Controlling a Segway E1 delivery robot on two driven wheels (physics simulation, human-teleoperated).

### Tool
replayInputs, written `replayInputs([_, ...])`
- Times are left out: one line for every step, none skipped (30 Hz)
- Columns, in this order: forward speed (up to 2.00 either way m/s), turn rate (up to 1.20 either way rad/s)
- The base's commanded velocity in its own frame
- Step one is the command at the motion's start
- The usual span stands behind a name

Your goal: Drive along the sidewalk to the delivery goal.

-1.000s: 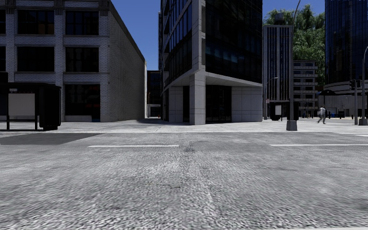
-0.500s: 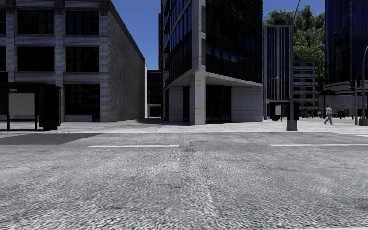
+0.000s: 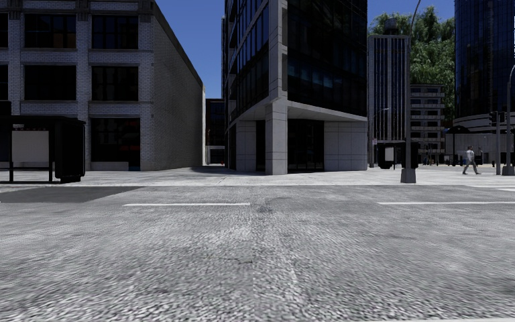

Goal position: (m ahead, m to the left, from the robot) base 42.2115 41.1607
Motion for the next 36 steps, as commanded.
replayInputs([-0.06, 0.00])
replayInputs([-0.13, 0.00])
replayInputs([-0.16, 0.00])
replayInputs([-0.18, 0.00])
replayInputs([-0.18, 0.00])
replayInputs([-0.20, 0.00])
replayInputs([-0.22, 0.00])
replayInputs([-0.27, 0.00])
replayInputs([-0.29, 0.00])
replayInputs([-0.29, 0.00])
replayInputs([-0.31, 0.00])
replayInputs([-0.33, 0.00])
replayInputs([-0.34, 0.00])
replayInputs([-0.38, 0.00])
replayInputs([-0.38, 0.00])
replayInputs([-0.40, 0.00])
replayInputs([-0.41, -0.01])
replayInputs([-0.42, -0.07])
replayInputs([-0.42, -0.07])
replayInputs([-0.43, -0.15])
replayInputs([-0.43, -0.25])
replayInputs([-0.43, -0.32])
replayInputs([-0.43, -0.35])
replayInputs([-0.43, -0.36])
replayInputs([-0.43, -0.36])
replayInputs([-0.43, -0.36])
replayInputs([-0.43, -0.45])
replayInputs([-0.43, -0.52])
replayInputs([-0.43, -0.52])
replayInputs([-0.43, -0.54])
replayInputs([-0.43, -0.55])
replayInputs([-0.43, -0.56])
replayInputs([-0.43, -0.58])
replayInputs([-0.43, -0.58])
replayInputs([-0.43, -0.59])
replayInputs([-0.43, -0.60])
